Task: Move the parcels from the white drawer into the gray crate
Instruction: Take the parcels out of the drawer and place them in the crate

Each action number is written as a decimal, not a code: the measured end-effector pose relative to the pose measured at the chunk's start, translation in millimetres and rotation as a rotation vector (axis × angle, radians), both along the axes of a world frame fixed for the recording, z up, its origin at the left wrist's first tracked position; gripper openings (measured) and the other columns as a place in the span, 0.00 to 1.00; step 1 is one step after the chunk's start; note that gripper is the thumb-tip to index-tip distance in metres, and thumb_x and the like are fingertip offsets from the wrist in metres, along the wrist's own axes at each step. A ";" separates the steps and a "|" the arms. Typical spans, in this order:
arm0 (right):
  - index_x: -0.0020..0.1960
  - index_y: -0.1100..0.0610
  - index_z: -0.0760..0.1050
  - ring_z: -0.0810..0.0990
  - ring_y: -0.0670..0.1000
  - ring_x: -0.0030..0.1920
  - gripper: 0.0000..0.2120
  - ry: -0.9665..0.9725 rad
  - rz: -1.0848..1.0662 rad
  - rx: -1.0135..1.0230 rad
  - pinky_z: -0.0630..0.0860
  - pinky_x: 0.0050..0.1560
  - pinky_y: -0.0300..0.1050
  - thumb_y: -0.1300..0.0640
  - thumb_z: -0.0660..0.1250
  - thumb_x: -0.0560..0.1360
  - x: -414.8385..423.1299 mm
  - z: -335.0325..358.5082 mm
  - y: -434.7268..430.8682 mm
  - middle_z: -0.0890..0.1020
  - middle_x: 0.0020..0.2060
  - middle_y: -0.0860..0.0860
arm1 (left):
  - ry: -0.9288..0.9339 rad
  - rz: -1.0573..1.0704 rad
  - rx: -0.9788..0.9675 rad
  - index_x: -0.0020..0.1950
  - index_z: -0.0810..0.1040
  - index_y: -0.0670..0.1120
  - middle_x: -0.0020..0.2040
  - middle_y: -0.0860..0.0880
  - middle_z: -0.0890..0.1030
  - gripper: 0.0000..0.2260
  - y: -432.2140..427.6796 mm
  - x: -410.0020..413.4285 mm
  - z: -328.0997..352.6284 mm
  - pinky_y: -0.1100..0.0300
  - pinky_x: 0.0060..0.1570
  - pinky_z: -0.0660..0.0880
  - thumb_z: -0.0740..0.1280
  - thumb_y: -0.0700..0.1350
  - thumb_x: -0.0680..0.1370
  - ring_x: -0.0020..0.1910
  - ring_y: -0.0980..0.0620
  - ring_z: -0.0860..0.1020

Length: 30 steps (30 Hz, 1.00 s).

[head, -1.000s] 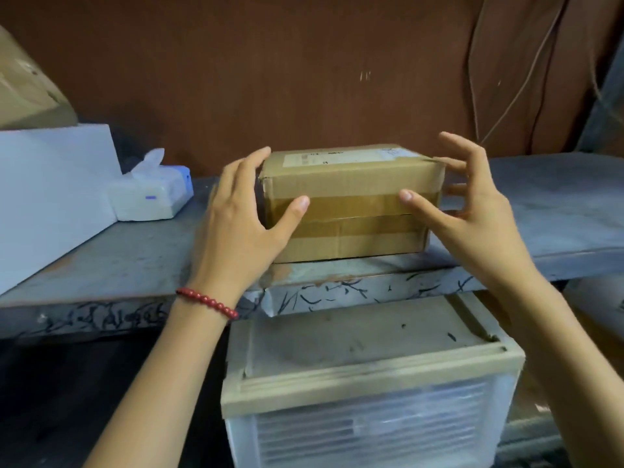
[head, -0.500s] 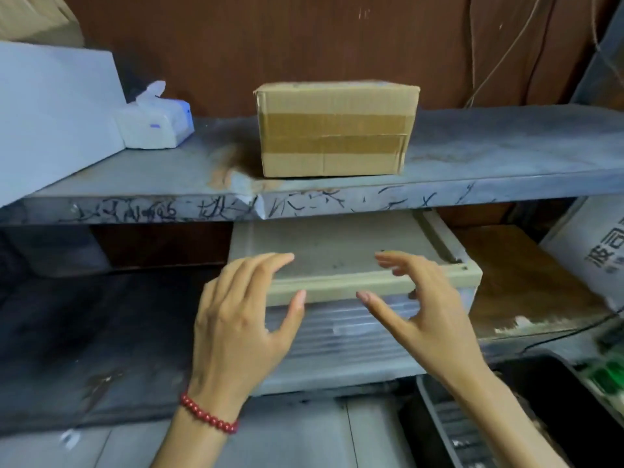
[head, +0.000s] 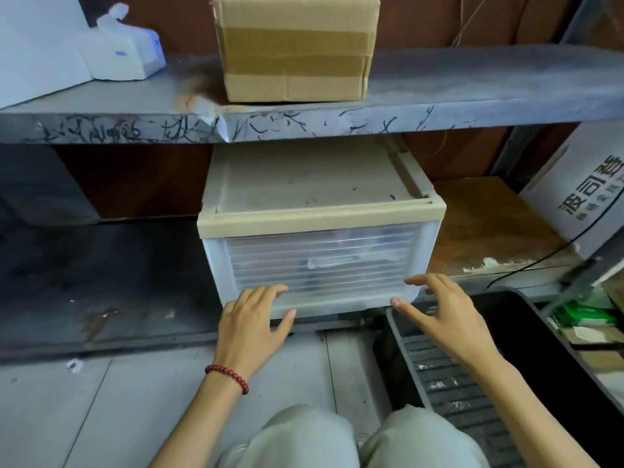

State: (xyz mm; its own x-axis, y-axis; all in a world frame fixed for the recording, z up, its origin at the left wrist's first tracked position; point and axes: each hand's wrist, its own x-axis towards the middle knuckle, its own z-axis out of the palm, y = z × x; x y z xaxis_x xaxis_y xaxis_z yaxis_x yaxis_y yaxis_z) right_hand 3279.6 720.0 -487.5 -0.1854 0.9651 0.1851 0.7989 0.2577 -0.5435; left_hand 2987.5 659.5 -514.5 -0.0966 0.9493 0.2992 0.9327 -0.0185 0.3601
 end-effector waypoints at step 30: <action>0.76 0.66 0.36 0.45 0.53 0.77 0.64 0.513 -0.526 -0.177 0.45 0.74 0.41 0.50 0.81 0.63 -76.6 -182.7 76.8 0.46 0.77 0.61 | -0.160 0.629 -0.272 0.66 0.65 0.41 0.58 0.43 0.78 0.38 29.9 -33.0 -142.1 0.46 0.52 0.69 0.70 0.65 0.67 0.56 0.40 0.76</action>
State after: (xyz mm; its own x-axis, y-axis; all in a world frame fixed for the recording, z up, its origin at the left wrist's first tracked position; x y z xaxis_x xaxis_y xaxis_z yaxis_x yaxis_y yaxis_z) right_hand 3203.0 796.8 -670.2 0.3752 0.9260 -0.0417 0.4283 -0.2131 -0.8782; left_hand 2954.5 689.4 -656.6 -0.6753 0.7375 -0.0052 0.6715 0.6177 0.4092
